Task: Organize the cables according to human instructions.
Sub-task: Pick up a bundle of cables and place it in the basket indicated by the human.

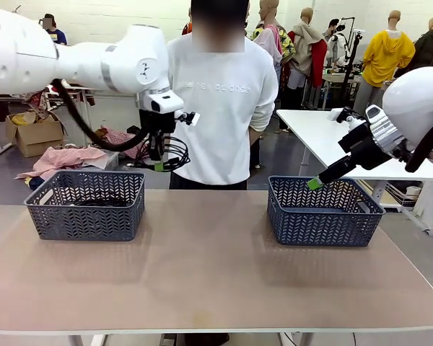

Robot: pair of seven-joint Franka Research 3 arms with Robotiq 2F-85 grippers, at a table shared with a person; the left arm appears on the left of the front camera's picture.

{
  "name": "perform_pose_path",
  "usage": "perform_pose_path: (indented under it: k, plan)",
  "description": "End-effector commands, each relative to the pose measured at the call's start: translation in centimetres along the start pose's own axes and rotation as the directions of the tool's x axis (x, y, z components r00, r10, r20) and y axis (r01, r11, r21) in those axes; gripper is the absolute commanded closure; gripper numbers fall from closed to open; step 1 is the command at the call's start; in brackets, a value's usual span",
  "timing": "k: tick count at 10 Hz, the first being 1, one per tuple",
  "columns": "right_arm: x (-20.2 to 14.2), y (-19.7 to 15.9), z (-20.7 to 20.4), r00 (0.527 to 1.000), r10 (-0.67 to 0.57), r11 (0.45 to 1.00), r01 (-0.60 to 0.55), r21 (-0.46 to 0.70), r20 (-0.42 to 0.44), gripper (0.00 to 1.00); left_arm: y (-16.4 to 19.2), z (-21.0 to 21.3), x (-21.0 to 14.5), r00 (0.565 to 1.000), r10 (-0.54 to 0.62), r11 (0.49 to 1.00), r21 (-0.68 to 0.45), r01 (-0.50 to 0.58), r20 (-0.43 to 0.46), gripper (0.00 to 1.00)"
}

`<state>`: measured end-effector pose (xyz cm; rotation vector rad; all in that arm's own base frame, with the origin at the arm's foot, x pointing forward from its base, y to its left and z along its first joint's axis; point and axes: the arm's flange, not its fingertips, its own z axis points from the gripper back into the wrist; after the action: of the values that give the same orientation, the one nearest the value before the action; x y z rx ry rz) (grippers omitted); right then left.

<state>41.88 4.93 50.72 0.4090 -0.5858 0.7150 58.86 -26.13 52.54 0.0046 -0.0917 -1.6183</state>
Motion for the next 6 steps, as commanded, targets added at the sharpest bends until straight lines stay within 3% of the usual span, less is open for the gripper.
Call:
perform_pose_path:
  k: [1,6]
  plan:
    - [0.05,-0.25,0.04,1.000,0.001,1.000,-0.001,0.016,0.023,0.00,1.44,0.89,1.27,1.000,-0.027,1.000,-0.005,0.027,-0.013,1.00]
    - [0.05,-0.25,0.04,1.000,0.001,1.000,-0.001,0.016,0.023,0.00,1.44,0.89,1.27,1.000,-0.027,1.000,-0.005,0.027,-0.013,1.00]
